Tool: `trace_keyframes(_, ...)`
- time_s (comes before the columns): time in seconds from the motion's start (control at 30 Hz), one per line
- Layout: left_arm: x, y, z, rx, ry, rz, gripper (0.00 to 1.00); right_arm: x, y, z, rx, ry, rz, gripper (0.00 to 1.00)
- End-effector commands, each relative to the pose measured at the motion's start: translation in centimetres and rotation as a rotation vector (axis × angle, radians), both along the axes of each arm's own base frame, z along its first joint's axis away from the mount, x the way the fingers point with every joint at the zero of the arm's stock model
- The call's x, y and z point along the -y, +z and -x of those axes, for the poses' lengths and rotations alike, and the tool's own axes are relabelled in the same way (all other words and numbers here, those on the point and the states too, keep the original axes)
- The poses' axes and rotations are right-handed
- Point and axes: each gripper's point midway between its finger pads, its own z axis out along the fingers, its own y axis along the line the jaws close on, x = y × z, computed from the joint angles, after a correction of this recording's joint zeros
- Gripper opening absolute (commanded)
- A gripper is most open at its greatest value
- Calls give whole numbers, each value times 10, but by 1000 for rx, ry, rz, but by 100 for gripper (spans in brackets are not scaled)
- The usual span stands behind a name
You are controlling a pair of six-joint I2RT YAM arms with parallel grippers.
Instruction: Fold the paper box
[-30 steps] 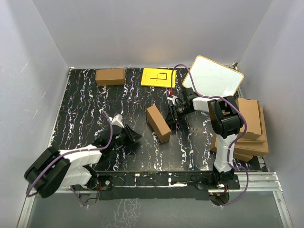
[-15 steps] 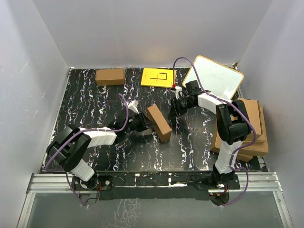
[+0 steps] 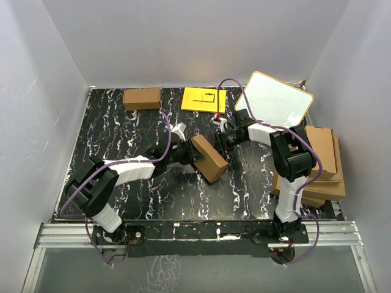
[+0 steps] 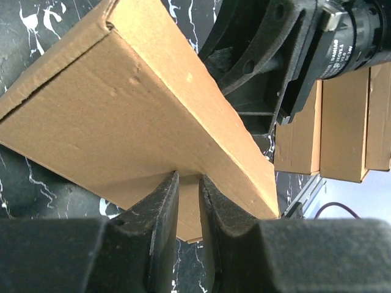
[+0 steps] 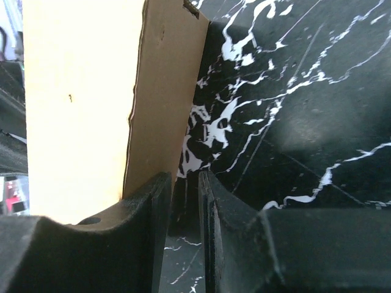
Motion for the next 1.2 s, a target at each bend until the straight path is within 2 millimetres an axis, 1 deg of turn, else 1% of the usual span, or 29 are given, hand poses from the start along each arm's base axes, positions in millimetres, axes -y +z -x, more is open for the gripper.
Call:
trace_keyframes(0.0,7,40,-2,110,5,0,18,-32,26,27,-58,104,-133,32)
trace_keyframes(0.03,5,36,-2,103,10,-13,19,-27,17,18,-24,75,-66,34)
trace_keyframes(0.13,3,28,-2,88,23,-33,19,-8,6,-5,73,13,81,36)
trace_keyframes(0.3,6,20,-8,78,28,-52,19,41,7,-47,227,-117,272,38)
trace_keyframes(0.37,8,18,-9,74,22,-56,19,56,10,-57,270,-148,315,39)
trace_keyframes(0.43,10,18,-11,76,15,-59,19,67,15,-64,304,-174,346,39)
trace_keyframes(0.6,21,17,-21,82,-16,-79,20,84,27,-74,369,-206,384,40)
trace_keyframes(0.7,24,24,-23,96,-23,-69,20,85,38,-73,403,-204,360,41)
trace_keyframes(0.8,16,30,-18,106,-16,-73,20,79,38,-64,403,-163,318,40)
trace_keyframes(0.87,7,33,-11,113,-9,-90,21,76,33,-57,378,-135,305,40)
trace_keyframes(0.97,-10,31,0,112,10,-118,22,72,24,-50,348,-100,302,38)
trace_keyframes(1.03,-23,29,9,112,27,-129,23,66,22,-44,335,-72,279,37)
trace_keyframes(1.17,-50,26,30,111,74,-127,29,49,23,-26,301,0,212,36)
